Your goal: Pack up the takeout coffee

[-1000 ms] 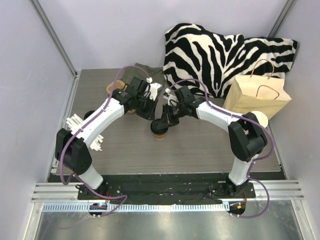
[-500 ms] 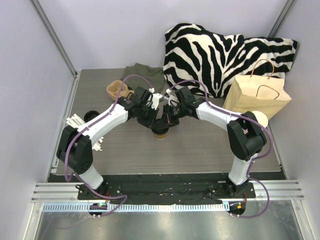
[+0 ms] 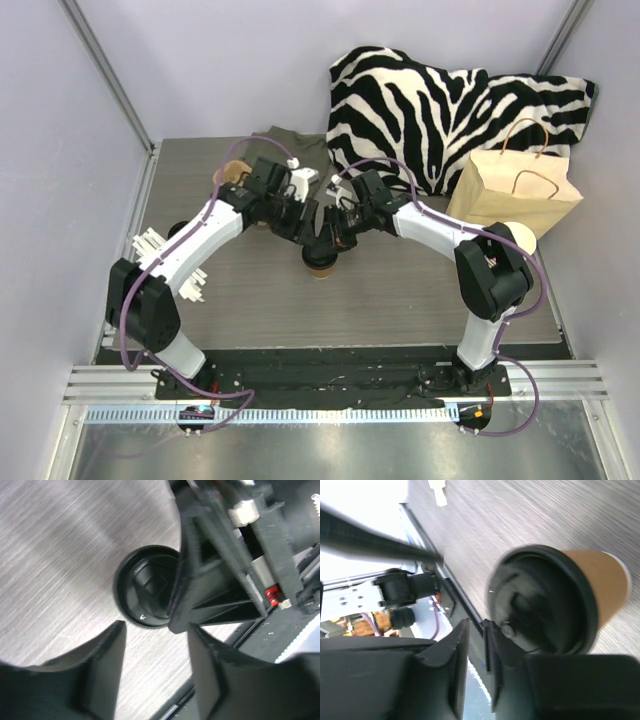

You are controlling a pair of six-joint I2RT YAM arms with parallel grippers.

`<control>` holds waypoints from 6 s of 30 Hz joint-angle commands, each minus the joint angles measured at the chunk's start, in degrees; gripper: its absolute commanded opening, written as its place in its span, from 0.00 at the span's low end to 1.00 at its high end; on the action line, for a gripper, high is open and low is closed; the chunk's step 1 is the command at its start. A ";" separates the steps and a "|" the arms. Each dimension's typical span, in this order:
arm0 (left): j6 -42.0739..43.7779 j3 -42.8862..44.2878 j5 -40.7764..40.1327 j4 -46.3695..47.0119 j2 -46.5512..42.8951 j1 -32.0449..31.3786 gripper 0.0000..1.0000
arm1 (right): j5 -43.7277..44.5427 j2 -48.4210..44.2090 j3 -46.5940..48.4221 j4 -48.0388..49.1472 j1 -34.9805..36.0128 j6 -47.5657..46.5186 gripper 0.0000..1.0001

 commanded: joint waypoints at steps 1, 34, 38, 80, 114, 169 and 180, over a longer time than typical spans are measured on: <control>-0.88 1.13 9.49 1.62 -5.47 5.01 0.66 | -4.60 -5.56 5.66 2.64 -1.18 0.17 0.34; -13.45 -10.29 23.40 13.13 -12.86 26.02 1.00 | 26.69 -0.39 7.59 -16.79 7.87 -33.40 0.79; -13.89 -10.82 23.92 13.48 -13.57 27.60 1.00 | 26.42 1.63 9.97 -15.29 9.27 -34.10 0.79; -15.74 -12.76 23.58 11.03 -14.09 50.89 0.99 | 20.01 36.53 48.29 9.41 18.68 -10.20 0.74; 1.39 -2.67 -6.37 -2.32 -10.95 34.90 0.54 | 9.89 10.35 28.44 7.39 4.88 -9.31 0.64; -20.21 16.16 -27.67 -3.74 11.92 22.41 0.33 | 18.07 -0.39 19.73 -14.06 -6.54 -23.21 0.57; -19.69 19.06 -25.91 0.12 15.79 22.33 0.31 | 18.25 -0.21 19.29 -13.80 -6.63 -23.12 0.57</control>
